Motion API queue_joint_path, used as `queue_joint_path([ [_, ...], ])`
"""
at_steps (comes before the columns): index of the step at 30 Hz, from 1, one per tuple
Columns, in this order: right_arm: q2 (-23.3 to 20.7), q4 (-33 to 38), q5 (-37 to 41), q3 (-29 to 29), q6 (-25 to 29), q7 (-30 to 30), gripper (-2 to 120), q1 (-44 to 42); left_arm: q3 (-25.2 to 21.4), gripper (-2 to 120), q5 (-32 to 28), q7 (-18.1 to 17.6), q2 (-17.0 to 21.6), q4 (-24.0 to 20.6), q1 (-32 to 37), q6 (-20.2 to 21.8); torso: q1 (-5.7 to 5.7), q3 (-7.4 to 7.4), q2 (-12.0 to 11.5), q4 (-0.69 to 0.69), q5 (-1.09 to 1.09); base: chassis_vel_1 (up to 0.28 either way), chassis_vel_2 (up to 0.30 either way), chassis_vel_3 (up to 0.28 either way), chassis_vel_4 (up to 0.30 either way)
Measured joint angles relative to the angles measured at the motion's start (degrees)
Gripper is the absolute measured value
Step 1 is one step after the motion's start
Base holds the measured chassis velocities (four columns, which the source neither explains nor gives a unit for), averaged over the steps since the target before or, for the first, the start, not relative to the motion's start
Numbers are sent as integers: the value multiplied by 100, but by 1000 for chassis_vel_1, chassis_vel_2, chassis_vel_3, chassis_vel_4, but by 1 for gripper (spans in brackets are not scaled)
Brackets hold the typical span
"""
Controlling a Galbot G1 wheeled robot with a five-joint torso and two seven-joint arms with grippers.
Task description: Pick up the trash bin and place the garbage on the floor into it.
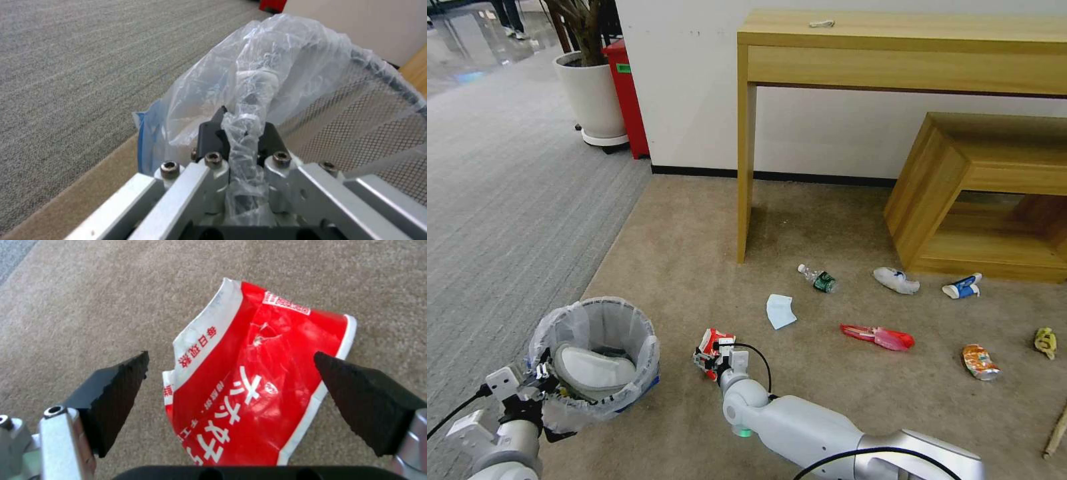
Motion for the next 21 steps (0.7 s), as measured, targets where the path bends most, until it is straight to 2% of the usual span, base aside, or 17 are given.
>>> queue_joint_path([
  [21, 601, -936, -170, -64, -48, -233, 89, 200, 68, 3, -5, 55, -24, -134, 74, -82, 0, 0, 0, 0, 0, 0, 0, 0, 0],
])
